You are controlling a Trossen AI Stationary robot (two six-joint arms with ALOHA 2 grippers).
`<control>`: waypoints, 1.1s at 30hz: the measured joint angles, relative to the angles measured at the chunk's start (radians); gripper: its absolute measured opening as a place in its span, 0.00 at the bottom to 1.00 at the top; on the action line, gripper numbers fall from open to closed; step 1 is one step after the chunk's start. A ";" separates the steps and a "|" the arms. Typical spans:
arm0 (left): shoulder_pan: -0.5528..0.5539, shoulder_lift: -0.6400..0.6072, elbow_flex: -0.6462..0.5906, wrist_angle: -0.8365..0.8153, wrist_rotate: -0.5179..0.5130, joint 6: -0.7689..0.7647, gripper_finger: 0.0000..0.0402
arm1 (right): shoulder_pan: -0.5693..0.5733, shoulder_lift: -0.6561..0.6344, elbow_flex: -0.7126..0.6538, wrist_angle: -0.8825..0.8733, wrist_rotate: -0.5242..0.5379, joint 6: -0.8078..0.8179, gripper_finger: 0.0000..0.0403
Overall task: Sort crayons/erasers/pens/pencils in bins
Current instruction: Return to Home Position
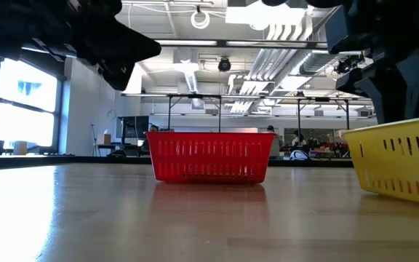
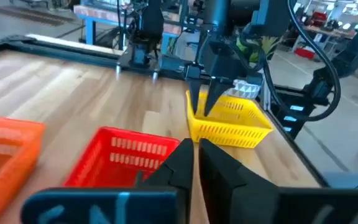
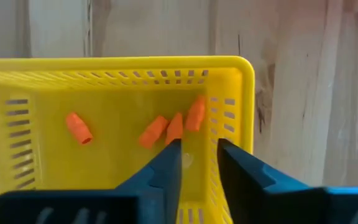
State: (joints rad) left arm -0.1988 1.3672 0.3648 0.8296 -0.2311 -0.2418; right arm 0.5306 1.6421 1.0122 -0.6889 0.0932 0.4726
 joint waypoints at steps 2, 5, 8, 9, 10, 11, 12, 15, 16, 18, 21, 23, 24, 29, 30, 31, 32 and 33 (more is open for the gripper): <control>0.019 -0.028 -0.019 -0.002 0.018 0.023 0.01 | -0.009 -0.002 0.000 -0.003 -0.004 -0.002 0.26; 0.059 -0.068 -0.053 -0.006 0.070 0.037 0.01 | -0.015 -0.032 0.006 -0.020 -0.006 -0.029 0.30; 0.103 -0.125 -0.082 -0.032 0.116 0.048 0.00 | -0.013 -0.084 0.041 -0.067 0.019 -0.056 0.26; 0.117 -0.151 -0.096 -0.039 0.132 0.061 0.00 | -0.013 -0.107 0.054 -0.073 0.038 -0.071 0.22; 0.131 -0.175 -0.105 -0.045 0.144 0.076 0.00 | -0.013 -0.135 0.063 -0.070 0.055 -0.097 0.18; 0.144 -0.199 -0.113 -0.049 0.156 0.089 0.00 | -0.014 -0.166 0.065 -0.059 0.069 -0.134 0.13; 0.158 -0.229 -0.125 -0.057 0.167 0.100 0.00 | -0.019 -0.196 0.064 -0.049 0.082 -0.170 0.07; 0.201 -0.310 -0.142 -0.105 0.209 0.128 0.00 | -0.063 -0.283 0.015 0.070 0.090 -0.267 0.03; 0.215 -0.334 -0.147 -0.130 0.221 0.139 0.00 | -0.086 -0.310 -0.011 0.126 0.086 -0.302 0.04; 0.241 -0.388 -0.170 -0.163 0.242 0.163 0.00 | -0.136 -0.361 -0.074 0.237 0.054 -0.386 0.04; 0.281 -0.463 -0.211 -0.161 0.254 0.168 0.00 | -0.233 -0.436 -0.173 0.357 -0.007 -0.500 0.01; 0.307 -0.512 -0.237 -0.161 0.271 0.168 0.00 | -0.308 -0.489 -0.239 0.451 -0.045 -0.560 0.01; 0.322 -0.535 -0.250 -0.161 0.277 0.167 0.00 | -0.345 -0.517 -0.269 0.495 -0.076 -0.590 0.01; 0.390 -0.647 -0.296 -0.190 0.313 0.158 0.00 | -0.507 -0.672 -0.394 0.639 -0.217 -0.668 0.00; 0.402 -0.668 -0.301 -0.207 0.313 0.163 0.00 | -0.531 -0.702 -0.414 0.650 -0.217 -0.679 0.00; 0.415 -0.685 -0.306 -0.227 0.313 0.167 0.00 | -0.551 -0.735 -0.435 0.653 -0.211 -0.692 0.00; 0.428 -0.703 -0.312 -0.246 0.313 0.173 0.00 | -0.569 -0.765 -0.454 0.654 -0.199 -0.701 0.00; 0.442 -0.719 -0.318 -0.258 0.314 0.175 0.00 | -0.585 -0.793 -0.471 0.661 -0.186 -0.711 0.00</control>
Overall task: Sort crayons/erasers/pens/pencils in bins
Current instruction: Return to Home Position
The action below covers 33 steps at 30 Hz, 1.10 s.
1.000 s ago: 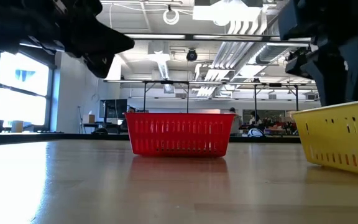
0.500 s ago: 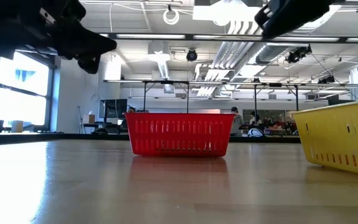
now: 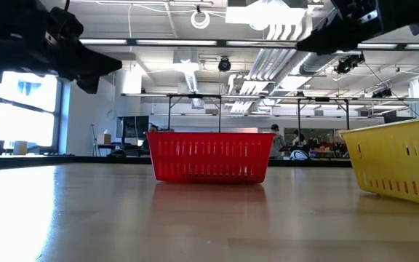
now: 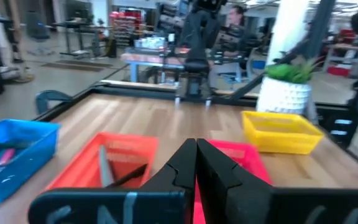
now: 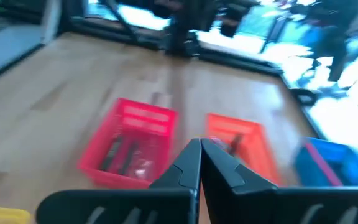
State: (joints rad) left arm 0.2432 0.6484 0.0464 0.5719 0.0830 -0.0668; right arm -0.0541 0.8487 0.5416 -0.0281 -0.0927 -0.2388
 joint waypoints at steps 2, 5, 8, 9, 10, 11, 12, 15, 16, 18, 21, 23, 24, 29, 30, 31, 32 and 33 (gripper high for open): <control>0.029 -0.028 -0.017 -0.013 0.003 0.013 0.00 | -0.025 -0.054 -0.036 0.013 0.042 -0.025 0.00; 0.079 -0.053 -0.035 -0.025 0.010 0.017 0.00 | -0.061 -0.121 -0.097 0.082 0.085 -0.032 0.00; 0.130 -0.070 -0.035 -0.023 0.062 -0.005 0.00 | -0.087 -0.184 -0.155 0.142 0.085 -0.016 0.00; 0.144 -0.075 -0.035 -0.024 0.084 -0.010 0.00 | -0.093 -0.204 -0.174 0.153 0.089 -0.005 0.00; 0.156 -0.081 -0.035 -0.028 0.102 -0.017 0.00 | -0.098 -0.223 -0.190 0.160 0.096 -0.001 0.00; 0.168 -0.086 -0.035 -0.029 0.115 -0.018 0.00 | -0.100 -0.242 -0.206 0.167 0.105 -0.001 0.00; 0.177 -0.093 -0.035 -0.031 0.119 -0.019 0.00 | -0.103 -0.260 -0.224 0.178 0.113 0.000 0.00; 0.197 -0.117 -0.035 -0.044 0.120 -0.009 0.00 | -0.113 -0.323 -0.278 0.200 0.120 0.012 0.00; 0.204 -0.126 -0.035 -0.060 0.120 -0.003 0.00 | -0.116 -0.345 -0.297 0.206 0.120 0.020 0.00; 0.217 -0.144 -0.035 -0.088 0.122 -0.008 0.00 | -0.119 -0.398 -0.336 0.213 0.120 0.036 0.00; 0.224 -0.170 -0.035 -0.116 0.123 -0.009 0.00 | -0.119 -0.484 -0.380 0.216 0.123 0.054 0.00; 0.224 -0.187 -0.035 -0.118 0.123 -0.014 0.00 | -0.118 -0.541 -0.401 0.193 0.125 0.055 0.00; 0.224 -0.197 -0.035 -0.118 0.123 -0.017 0.00 | -0.118 -0.570 -0.407 0.177 0.134 0.055 0.00; 0.224 -0.254 -0.035 -0.182 0.123 -0.020 0.00 | -0.118 -0.702 -0.410 0.075 0.172 0.055 0.00; 0.223 -0.265 -0.035 -0.198 0.122 -0.024 0.00 | -0.118 -0.728 -0.410 0.061 0.172 0.055 0.00; 0.220 -0.277 -0.035 -0.212 0.120 -0.025 0.00 | -0.118 -0.753 -0.410 0.043 0.172 0.055 0.00; 0.217 -0.287 -0.035 -0.225 0.118 -0.027 0.00 | -0.118 -0.779 -0.410 0.026 0.172 0.055 0.00; 0.213 -0.299 -0.035 -0.236 0.117 -0.026 0.00 | -0.118 -0.803 -0.410 0.010 0.172 0.055 0.00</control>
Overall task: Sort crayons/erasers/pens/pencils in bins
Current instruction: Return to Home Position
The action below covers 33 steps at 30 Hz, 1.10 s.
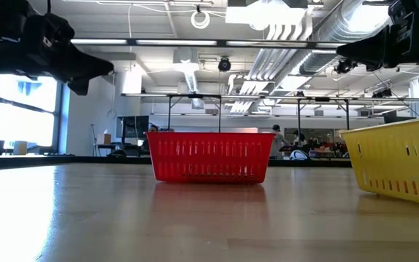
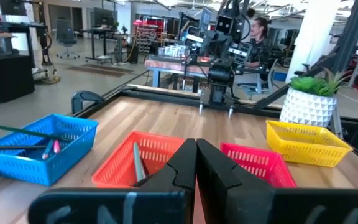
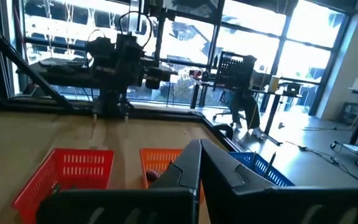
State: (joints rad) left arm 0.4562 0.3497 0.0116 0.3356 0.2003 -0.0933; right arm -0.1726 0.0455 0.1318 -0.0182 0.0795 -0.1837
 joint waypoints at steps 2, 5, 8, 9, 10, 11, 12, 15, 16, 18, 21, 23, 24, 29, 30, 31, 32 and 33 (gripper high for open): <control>-0.008 -0.024 0.000 -0.021 0.000 0.003 0.00 | 0.000 -0.046 0.000 -0.035 0.000 0.000 0.00; -0.019 -0.065 0.000 -0.063 -0.001 0.018 0.00 | 0.000 -0.041 -0.001 -0.055 0.017 0.001 0.00; -0.020 -0.106 0.001 -0.102 -0.003 0.018 0.00 | 0.000 -0.041 -0.001 -0.050 0.024 0.020 0.00; -0.019 -0.122 0.001 -0.120 -0.002 0.012 0.00 | 0.000 -0.045 -0.001 -0.050 0.023 0.025 0.00; -0.019 -0.133 0.001 -0.136 -0.001 0.002 0.00 | 0.000 -0.045 -0.001 -0.049 0.023 0.026 0.00; -0.019 -0.148 0.002 -0.161 0.000 -0.005 0.00 | 0.000 -0.045 -0.001 -0.050 0.024 0.026 0.00; -0.019 -0.164 0.002 -0.191 0.000 -0.007 0.00 | 0.000 -0.045 -0.001 -0.053 0.025 0.026 0.00; -0.018 -0.199 0.002 -0.228 -0.004 -0.018 0.00 | 0.000 -0.045 -0.007 -0.041 0.026 0.026 0.00; -0.018 -0.210 0.002 -0.233 -0.005 -0.019 0.00 | 0.000 -0.045 -0.018 -0.023 0.026 0.026 0.00; -0.018 -0.229 0.002 -0.244 -0.011 -0.015 0.00 | 0.000 -0.045 -0.051 0.005 0.043 0.027 0.00; -0.018 -0.252 0.002 -0.279 -0.039 -0.009 0.00 | 0.000 -0.044 -0.101 0.059 0.078 0.049 0.00; -0.018 -0.273 0.002 -0.298 -0.048 -0.012 0.00 | 0.000 -0.044 -0.122 0.081 0.083 0.067 0.00; -0.019 -0.284 0.002 -0.302 -0.048 -0.021 0.00 | 0.000 -0.044 -0.121 0.081 0.084 0.080 0.00; -0.027 -0.337 0.002 -0.300 -0.059 0.000 0.00 | 0.015 -0.044 -0.121 0.063 0.109 0.074 0.00; -0.027 -0.346 0.002 -0.303 -0.067 0.009 0.00 | 0.016 -0.043 -0.121 0.064 0.123 0.062 0.00; -0.026 -0.347 0.002 -0.301 -0.078 0.020 0.00 | 0.016 -0.040 -0.121 0.064 0.131 0.041 0.00; -0.023 -0.346 0.002 -0.304 -0.094 0.027 0.00 | 0.015 -0.040 -0.121 0.064 0.134 0.020 0.00; -0.022 -0.346 0.002 -0.312 -0.115 0.032 0.00 | 0.015 -0.040 -0.121 0.064 0.134 0.007 0.00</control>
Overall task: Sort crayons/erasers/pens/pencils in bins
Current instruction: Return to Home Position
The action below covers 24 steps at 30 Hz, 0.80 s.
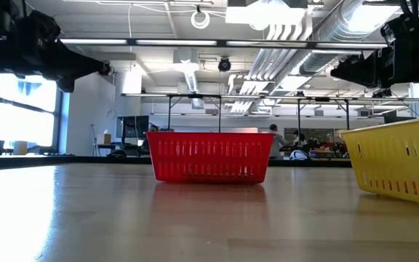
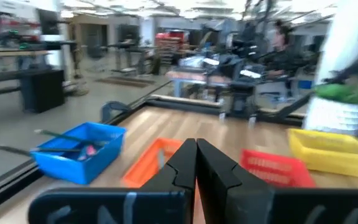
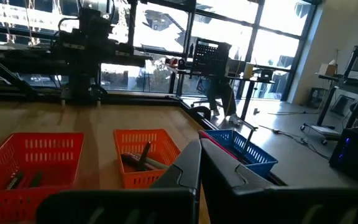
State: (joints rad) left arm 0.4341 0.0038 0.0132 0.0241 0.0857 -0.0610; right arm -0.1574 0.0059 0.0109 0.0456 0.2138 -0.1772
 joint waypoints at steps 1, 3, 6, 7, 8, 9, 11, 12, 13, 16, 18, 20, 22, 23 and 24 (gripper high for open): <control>0.001 0.001 0.000 -0.002 -0.017 0.003 0.00 | 0.000 0.000 0.000 0.000 0.000 -0.004 0.00; 0.003 0.000 0.000 0.001 -0.024 0.027 0.00 | 0.000 0.000 0.000 0.000 0.000 -0.010 0.00; 0.019 0.001 0.000 0.002 -0.062 0.074 0.00 | 0.000 0.003 0.000 -0.001 0.003 -0.038 0.00; 0.026 0.001 0.000 0.006 -0.078 0.056 0.00 | 0.000 0.004 0.000 -0.001 0.003 -0.045 0.00; 0.032 0.001 0.000 0.014 -0.079 0.033 0.00 | 0.000 0.004 0.000 -0.001 0.003 -0.045 0.00; 0.035 0.001 0.000 0.021 -0.077 0.007 0.00 | 0.000 0.005 0.000 -0.001 0.003 -0.035 0.00; 0.038 0.000 0.000 0.012 -0.074 -0.029 0.00 | 0.000 0.006 0.000 -0.002 0.003 -0.002 0.00; 0.038 0.000 0.000 -0.004 -0.075 -0.024 0.00 | 0.000 0.006 0.000 -0.002 0.003 0.016 0.00; 0.039 0.002 -0.001 -0.015 -0.080 -0.008 0.00 | 0.000 0.006 0.000 -0.002 0.003 0.030 0.00; 0.039 0.006 -0.001 -0.012 -0.121 0.038 0.00 | 0.000 0.006 0.001 -0.002 0.003 0.074 0.00; 0.039 0.006 -0.001 0.005 -0.133 0.022 0.00 | 0.000 0.006 0.001 -0.003 0.003 0.094 0.00; 0.039 0.006 -0.001 0.030 -0.135 -0.008 0.00 | 0.000 0.006 0.001 -0.003 0.003 0.100 0.00; 0.039 0.006 -0.001 0.035 -0.135 -0.014 0.00 | 0.000 0.006 0.001 -0.003 0.003 0.094 0.00; 0.039 0.006 -0.001 0.033 -0.135 -0.014 0.00 | 0.000 0.006 0.001 -0.003 0.003 0.090 0.00; 0.039 0.006 -0.001 0.032 -0.135 -0.014 0.00 | 0.000 0.006 0.001 -0.003 0.003 0.088 0.00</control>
State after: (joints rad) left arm 0.4728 0.0101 0.0124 0.0560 -0.0494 -0.0750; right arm -0.1570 0.0120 0.0116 0.0425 0.2173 -0.0896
